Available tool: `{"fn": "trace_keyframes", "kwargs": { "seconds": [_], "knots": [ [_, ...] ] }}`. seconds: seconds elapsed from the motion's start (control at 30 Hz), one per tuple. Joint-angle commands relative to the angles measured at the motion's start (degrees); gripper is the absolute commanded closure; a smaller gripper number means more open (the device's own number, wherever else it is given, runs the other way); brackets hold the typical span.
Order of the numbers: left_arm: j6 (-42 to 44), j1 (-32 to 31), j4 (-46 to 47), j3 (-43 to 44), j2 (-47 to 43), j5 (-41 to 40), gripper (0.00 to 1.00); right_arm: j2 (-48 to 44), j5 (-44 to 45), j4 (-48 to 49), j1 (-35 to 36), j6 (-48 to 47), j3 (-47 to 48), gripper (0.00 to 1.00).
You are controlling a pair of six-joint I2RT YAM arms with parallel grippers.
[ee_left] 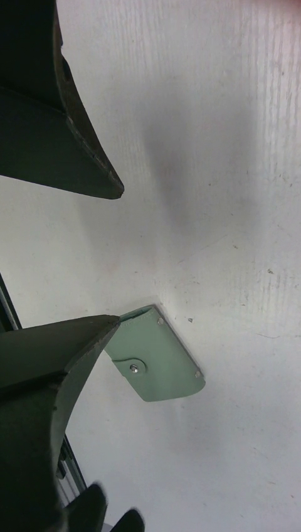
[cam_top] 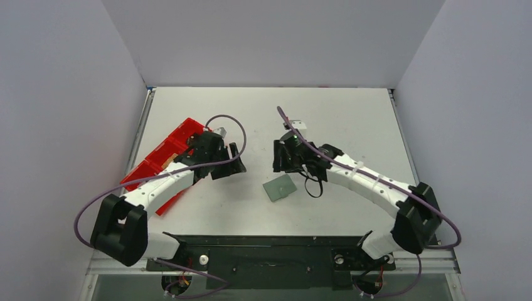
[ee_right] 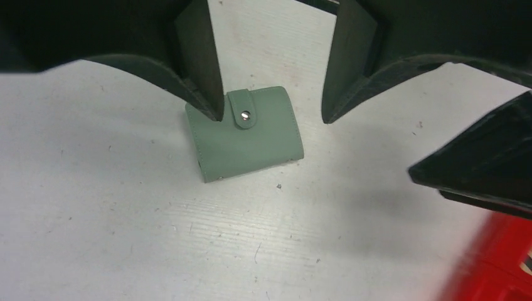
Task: Take the credit cards out of the card holder
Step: Move the card holder to the center of the board.
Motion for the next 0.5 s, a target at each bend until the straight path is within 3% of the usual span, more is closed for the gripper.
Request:
{"fn": "trace_keyframes", "kwargs": {
  "seconds": [0.0,0.2,0.3,0.47],
  "knots": [
    [-0.8,-4.1,5.7,2.7,4.8,-1.1,0.35,-8.4,4.1,0.7,-0.5,9.2,-10.6,0.49],
    [-0.8,-8.6,8.5,6.1,13.8,-2.5,0.48,-15.8,2.4,6.7,0.0,16.4,-24.7,0.73],
    [-0.5,-9.7,9.5,7.6,17.7,-2.5,0.56,-15.5,-0.1,12.1,0.4,18.8,-28.2,0.79],
    [0.8,-10.9,9.4,11.4,23.4,-4.7,0.59,-11.6,-1.5,18.8,0.3,21.0,-30.3,0.89]
  ]
}}
